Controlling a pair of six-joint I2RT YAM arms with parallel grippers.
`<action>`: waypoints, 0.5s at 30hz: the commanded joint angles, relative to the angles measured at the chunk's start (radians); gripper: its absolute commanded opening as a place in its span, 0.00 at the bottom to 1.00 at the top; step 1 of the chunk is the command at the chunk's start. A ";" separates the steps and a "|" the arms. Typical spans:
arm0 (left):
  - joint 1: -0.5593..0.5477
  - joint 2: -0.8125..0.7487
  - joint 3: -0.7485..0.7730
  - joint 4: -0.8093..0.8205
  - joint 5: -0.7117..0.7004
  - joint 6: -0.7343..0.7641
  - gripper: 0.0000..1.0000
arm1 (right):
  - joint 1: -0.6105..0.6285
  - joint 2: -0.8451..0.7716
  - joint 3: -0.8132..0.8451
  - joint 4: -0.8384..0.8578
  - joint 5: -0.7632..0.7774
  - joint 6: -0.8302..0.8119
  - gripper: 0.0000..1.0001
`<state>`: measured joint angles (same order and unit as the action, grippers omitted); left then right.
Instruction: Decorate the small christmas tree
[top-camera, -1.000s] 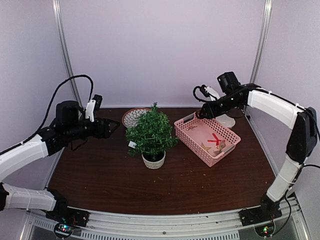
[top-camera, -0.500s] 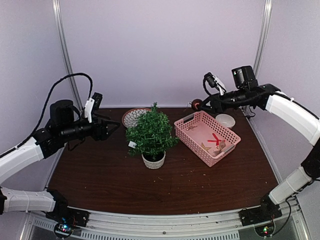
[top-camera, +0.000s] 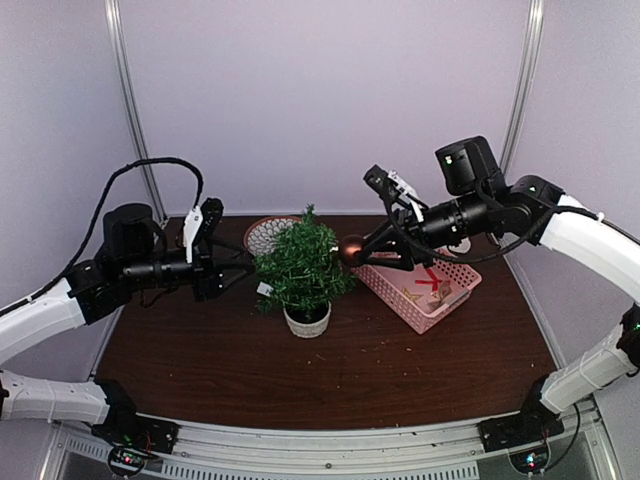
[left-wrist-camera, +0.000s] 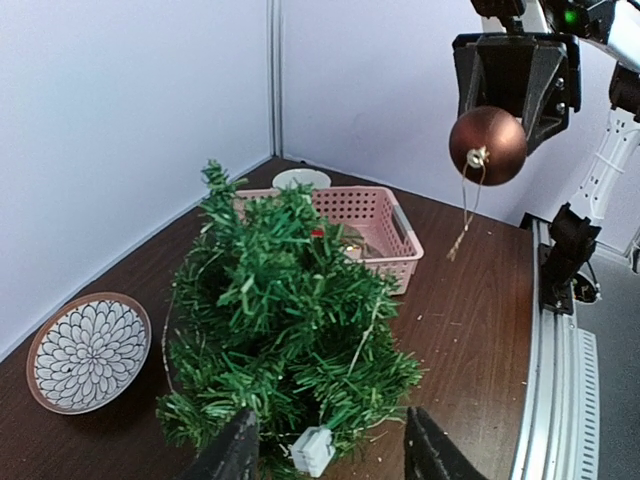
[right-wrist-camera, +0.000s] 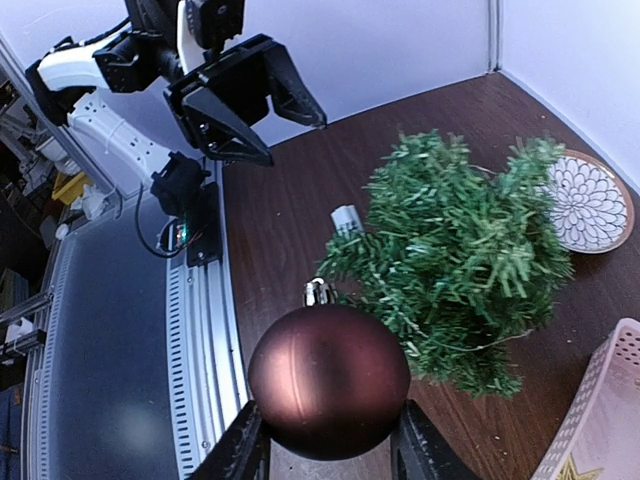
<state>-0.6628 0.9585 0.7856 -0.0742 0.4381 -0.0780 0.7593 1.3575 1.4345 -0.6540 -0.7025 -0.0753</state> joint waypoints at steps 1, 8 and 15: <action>-0.039 -0.018 0.014 0.060 0.047 0.102 0.47 | 0.087 -0.002 0.011 -0.004 0.055 0.001 0.40; -0.068 -0.026 -0.008 0.107 0.052 0.123 0.34 | 0.159 0.077 0.061 0.060 0.114 0.044 0.41; -0.092 -0.003 -0.012 0.162 0.067 0.116 0.23 | 0.167 0.166 0.144 0.092 0.168 0.100 0.40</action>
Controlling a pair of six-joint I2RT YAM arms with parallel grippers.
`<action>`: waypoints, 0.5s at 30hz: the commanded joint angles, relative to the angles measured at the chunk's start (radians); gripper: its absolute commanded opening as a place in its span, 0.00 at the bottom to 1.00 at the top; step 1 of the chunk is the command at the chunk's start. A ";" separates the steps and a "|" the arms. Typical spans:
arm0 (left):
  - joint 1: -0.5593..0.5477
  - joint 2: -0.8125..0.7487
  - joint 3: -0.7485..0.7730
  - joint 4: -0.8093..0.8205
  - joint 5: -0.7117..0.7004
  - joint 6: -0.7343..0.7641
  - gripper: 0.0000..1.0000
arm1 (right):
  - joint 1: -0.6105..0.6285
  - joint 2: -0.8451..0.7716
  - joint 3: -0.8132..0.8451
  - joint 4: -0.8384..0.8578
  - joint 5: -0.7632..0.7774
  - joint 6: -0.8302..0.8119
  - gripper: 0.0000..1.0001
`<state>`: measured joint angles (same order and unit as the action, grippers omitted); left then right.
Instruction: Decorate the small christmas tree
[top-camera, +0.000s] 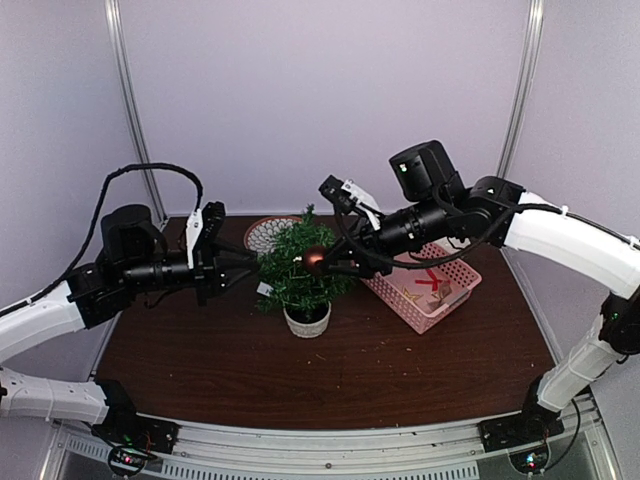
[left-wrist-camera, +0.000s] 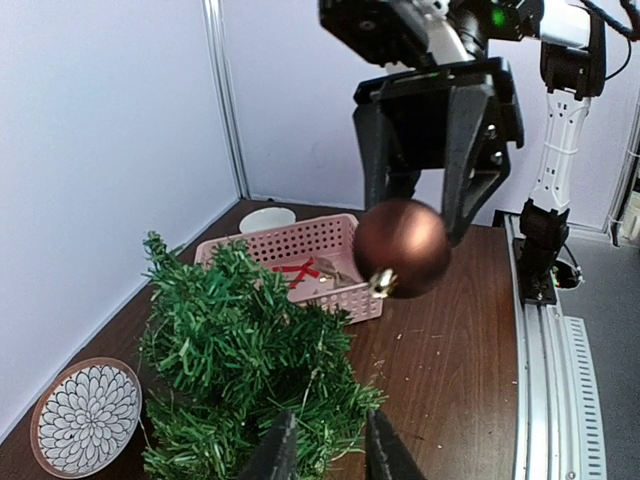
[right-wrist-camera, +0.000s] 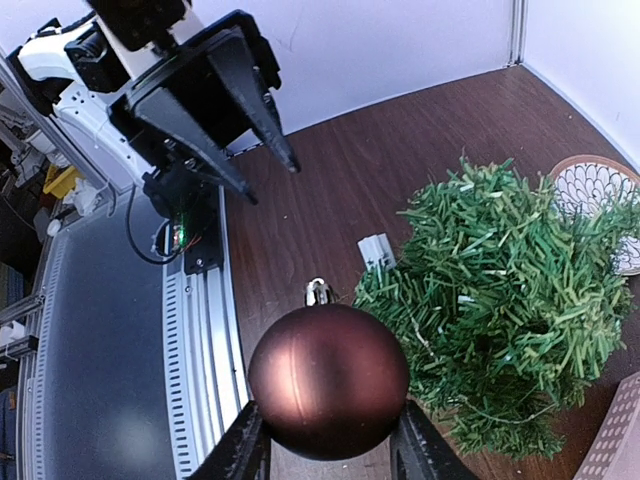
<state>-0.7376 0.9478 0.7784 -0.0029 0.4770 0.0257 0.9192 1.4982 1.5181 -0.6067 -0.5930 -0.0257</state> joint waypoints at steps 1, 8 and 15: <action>-0.023 0.012 -0.004 0.098 0.030 0.013 0.22 | 0.007 0.034 0.068 0.046 0.065 0.061 0.40; -0.061 0.072 0.009 0.127 0.017 0.015 0.21 | 0.007 0.070 0.095 0.035 0.075 0.082 0.40; -0.087 0.111 0.021 0.166 -0.038 -0.003 0.25 | 0.009 0.087 0.108 0.010 0.096 0.079 0.39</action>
<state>-0.8135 1.0489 0.7780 0.0769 0.4759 0.0288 0.9215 1.5711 1.5856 -0.5884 -0.5327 0.0410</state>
